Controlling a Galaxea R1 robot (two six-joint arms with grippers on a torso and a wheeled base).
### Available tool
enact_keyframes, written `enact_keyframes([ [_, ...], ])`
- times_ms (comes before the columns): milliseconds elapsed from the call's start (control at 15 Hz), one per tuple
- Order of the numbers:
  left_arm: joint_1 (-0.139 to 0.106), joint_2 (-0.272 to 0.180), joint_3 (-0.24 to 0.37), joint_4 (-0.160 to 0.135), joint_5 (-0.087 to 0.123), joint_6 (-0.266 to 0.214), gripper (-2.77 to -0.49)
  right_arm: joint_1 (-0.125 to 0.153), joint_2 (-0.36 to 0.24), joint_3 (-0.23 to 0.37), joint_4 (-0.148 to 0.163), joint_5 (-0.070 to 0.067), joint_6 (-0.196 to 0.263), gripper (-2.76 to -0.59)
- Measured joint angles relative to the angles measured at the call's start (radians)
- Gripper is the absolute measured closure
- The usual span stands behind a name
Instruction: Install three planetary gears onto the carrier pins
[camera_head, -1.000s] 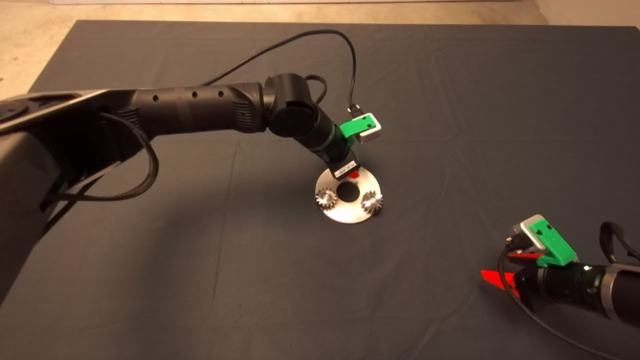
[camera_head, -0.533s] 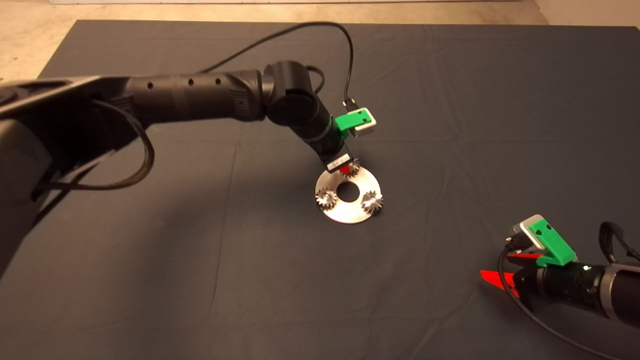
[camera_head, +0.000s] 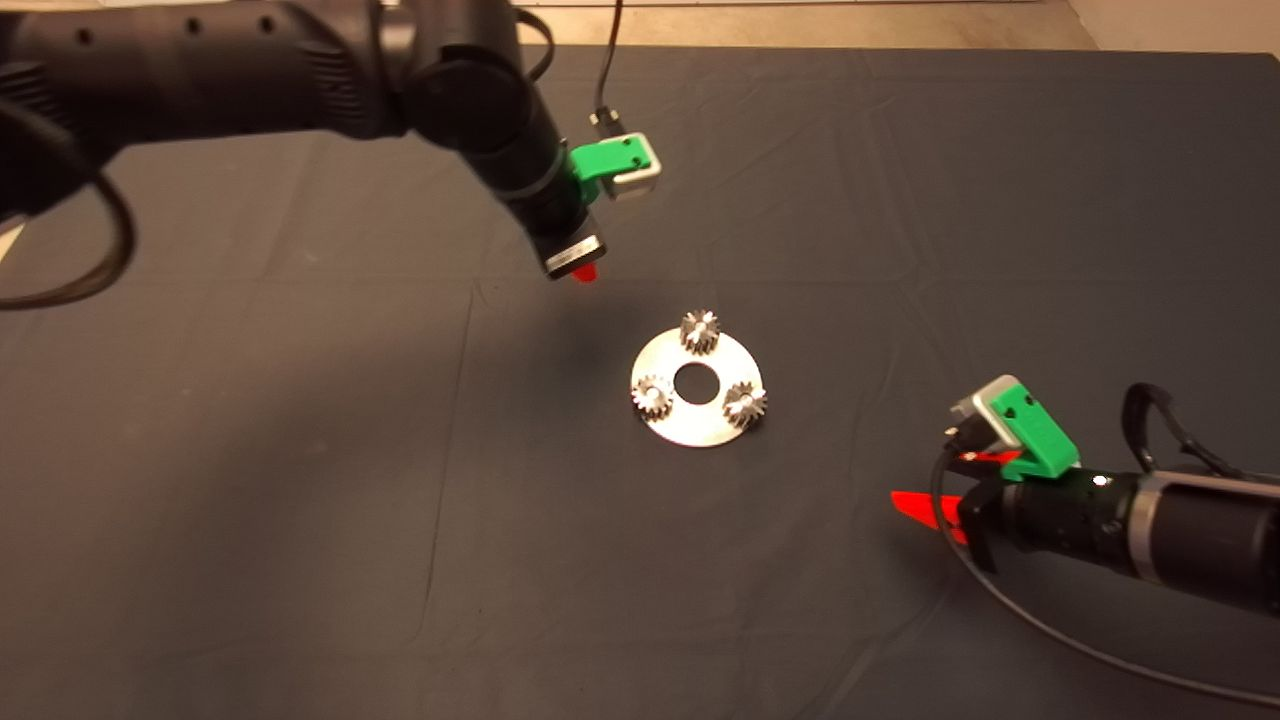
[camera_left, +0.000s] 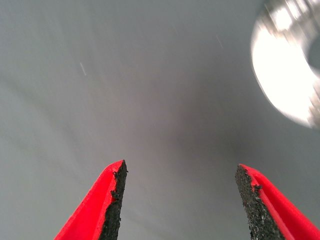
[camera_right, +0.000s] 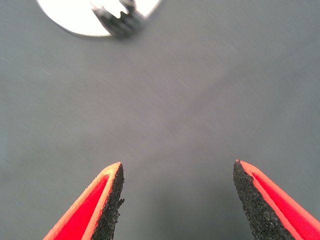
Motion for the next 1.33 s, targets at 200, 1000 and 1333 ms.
enact_keyframes([
  [200,-0.003,-0.158,0.292,0.001,0.065,-0.139,-1.46,0.042,0.181,0.0,0.008,-0.133,0.0,-1.62],
  [1000,0.193,-0.51,0.784,0.14,0.233,-0.655,-1.46,0.102,0.138,0.021,0.06,-0.217,-0.001,-1.62],
  [1333,0.344,-0.396,0.79,0.241,0.233,-0.775,-1.46,0.06,-0.02,0.023,0.071,-0.203,-0.005,-1.62],
])
